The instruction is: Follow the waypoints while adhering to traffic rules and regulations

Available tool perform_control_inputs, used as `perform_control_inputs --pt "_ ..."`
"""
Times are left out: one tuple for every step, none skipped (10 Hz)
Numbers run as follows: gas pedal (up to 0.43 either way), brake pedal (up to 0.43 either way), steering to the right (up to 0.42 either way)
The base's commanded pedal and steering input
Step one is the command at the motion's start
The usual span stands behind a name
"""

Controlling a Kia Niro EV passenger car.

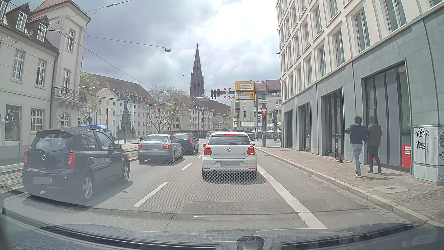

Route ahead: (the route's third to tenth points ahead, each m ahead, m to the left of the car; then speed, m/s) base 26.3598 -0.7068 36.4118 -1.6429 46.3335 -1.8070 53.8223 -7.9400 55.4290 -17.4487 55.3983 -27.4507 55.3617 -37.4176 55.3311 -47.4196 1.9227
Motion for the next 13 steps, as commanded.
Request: perform_control_inputs --pt "0.0 0.232 -0.015" --pt "0.0 0.201 -0.016" --pt "0.0 0.195 -0.016" --pt "0.0 0.189 -0.016" --pt "0.0 0.189 -0.016" --pt "0.0 0.189 -0.016" --pt "0.0 0.189 -0.016" --pt "0.0 0.189 -0.016" --pt "0.0 0.183 -0.016" --pt "0.0 0.183 -0.015" --pt "0.0 0.183 -0.012" --pt "0.0 0.177 -0.01" --pt "0.0 0.177 -0.009"
